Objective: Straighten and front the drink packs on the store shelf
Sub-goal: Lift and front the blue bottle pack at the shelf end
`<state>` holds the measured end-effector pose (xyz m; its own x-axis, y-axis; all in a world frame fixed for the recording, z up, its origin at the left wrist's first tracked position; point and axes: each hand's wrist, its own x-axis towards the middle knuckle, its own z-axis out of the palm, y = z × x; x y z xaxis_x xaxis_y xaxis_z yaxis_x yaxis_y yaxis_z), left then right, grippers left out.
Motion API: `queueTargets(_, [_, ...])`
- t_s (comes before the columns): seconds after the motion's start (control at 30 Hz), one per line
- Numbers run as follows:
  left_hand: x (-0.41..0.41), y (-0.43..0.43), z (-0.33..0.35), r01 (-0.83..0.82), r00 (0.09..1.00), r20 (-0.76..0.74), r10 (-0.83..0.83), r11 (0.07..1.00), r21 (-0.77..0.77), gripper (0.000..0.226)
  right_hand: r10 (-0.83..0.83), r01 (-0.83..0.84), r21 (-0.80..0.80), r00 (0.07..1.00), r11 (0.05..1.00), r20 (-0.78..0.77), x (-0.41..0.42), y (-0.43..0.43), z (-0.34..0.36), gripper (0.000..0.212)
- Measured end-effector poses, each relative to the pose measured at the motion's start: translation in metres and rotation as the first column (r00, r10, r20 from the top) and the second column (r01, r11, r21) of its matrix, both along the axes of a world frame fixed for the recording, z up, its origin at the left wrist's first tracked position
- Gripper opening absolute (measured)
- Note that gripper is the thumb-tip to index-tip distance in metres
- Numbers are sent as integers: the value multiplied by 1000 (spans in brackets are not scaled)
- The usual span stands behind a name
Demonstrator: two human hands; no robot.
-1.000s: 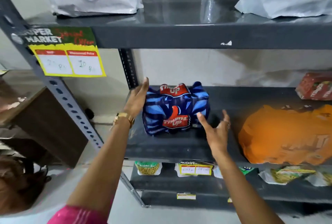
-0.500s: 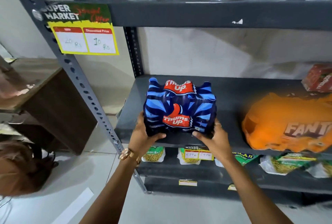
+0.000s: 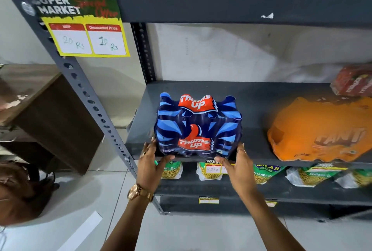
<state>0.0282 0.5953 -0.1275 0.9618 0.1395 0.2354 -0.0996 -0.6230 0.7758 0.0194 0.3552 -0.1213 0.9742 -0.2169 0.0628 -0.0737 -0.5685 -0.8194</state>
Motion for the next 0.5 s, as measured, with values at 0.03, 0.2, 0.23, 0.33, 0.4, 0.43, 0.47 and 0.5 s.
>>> queueTargets(0.03, [0,0,-2,-5,1000,1,5,1000,-6,54,9,-9,1,1000,1000,-5,2,2,1,59])
queueTargets(0.2, [2,2,-7,-54,998,30,54,999,5,53,89,-91,-20,994,996,-56,5,6,5,79])
queueTargets(0.23, [2,2,-7,-58,998,33,58,998,4,53,92,-94,-22,994,995,-60,5,5,5,82])
queueTargets(0.33, [2,3,-11,-59,997,44,59,998,-1,51,84,-86,-38,996,996,-41,6,2,2,78])
queueTargets(0.4, [1,5,-13,-61,997,45,61,998,1,49,70,-70,-31,997,997,-21,7,-1,-1,69])
queueTargets(0.43, [1,6,-15,-65,997,44,65,998,8,49,63,-63,-23,998,998,-19,6,-1,-2,64])
queueTargets(0.47, [1,6,-16,-67,997,41,66,998,16,49,56,-56,-21,998,998,-15,6,-2,-4,61])
queueTargets(0.5, [2,5,-17,-71,997,39,70,997,20,48,52,-52,-25,999,998,-7,6,-2,-5,59])
